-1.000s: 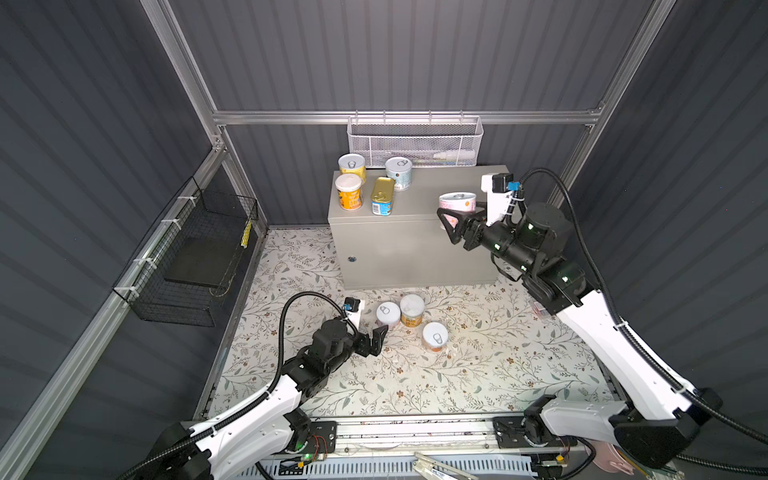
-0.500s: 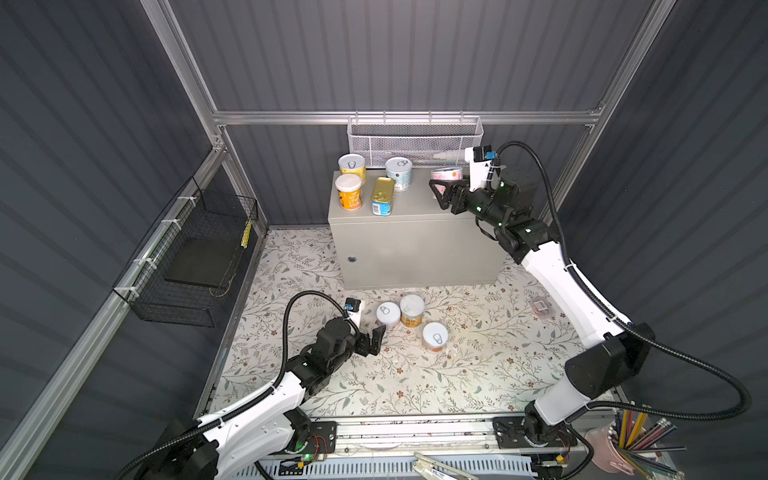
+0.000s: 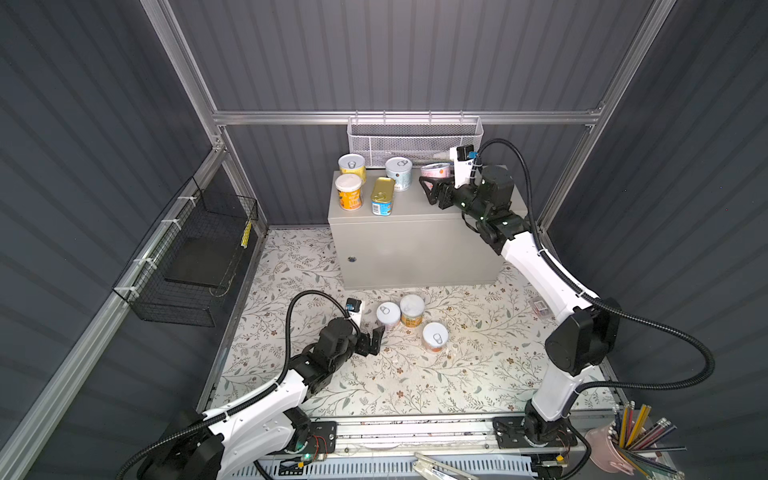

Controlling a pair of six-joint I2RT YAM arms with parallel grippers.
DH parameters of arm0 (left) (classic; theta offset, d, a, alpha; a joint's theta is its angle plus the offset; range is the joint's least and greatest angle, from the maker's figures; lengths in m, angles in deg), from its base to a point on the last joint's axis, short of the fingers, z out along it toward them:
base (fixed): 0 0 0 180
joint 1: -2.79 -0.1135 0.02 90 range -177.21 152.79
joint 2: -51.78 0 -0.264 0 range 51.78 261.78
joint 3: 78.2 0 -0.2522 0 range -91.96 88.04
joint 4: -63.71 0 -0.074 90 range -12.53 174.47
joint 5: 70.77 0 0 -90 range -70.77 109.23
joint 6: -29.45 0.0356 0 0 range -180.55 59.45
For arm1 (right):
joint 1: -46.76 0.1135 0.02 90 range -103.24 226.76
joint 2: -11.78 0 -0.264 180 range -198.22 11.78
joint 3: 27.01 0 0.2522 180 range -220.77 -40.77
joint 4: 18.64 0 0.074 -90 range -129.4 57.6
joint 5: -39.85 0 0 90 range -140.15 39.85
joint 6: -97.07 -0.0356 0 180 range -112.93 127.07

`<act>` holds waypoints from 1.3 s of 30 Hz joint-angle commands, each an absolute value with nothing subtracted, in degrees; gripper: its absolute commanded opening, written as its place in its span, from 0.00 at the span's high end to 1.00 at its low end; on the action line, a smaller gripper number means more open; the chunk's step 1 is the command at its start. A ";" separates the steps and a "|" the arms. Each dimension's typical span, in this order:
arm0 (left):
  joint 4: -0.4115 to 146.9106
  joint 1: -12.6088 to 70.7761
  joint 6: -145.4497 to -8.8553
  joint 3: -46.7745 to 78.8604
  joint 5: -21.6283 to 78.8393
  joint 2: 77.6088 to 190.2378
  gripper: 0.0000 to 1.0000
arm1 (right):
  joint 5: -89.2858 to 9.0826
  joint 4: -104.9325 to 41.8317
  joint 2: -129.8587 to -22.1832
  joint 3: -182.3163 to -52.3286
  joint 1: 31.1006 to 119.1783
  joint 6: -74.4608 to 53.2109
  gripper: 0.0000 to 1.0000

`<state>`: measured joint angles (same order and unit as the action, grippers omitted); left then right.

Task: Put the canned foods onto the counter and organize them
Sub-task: 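Lower the pink can onto the cabinet top beside the pale blue-green can, then open the right gripper and pull it back down toward the table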

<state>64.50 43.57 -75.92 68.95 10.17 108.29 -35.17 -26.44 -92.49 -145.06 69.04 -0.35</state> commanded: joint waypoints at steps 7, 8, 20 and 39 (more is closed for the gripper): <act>63.58 43.31 -74.87 68.36 8.94 109.57 0.00 | -39.53 -11.40 -96.01 -147.36 68.65 0.41 0.42; 63.58 43.31 -74.88 68.50 8.81 109.44 0.00 | -39.92 -10.85 -96.57 -147.51 68.64 0.23 0.42; 64.02 43.31 -74.30 68.05 8.86 109.81 0.00 | -40.93 -13.25 -104.60 -156.23 68.08 -0.56 0.22; 65.41 43.31 -74.44 66.61 10.43 111.09 0.00 | -46.80 -11.40 -74.59 -124.06 67.94 1.73 0.01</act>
<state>64.65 43.57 -75.51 68.71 9.58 111.57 -45.64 -14.58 -79.57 -130.31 68.25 1.36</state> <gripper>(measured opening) 0.997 0.989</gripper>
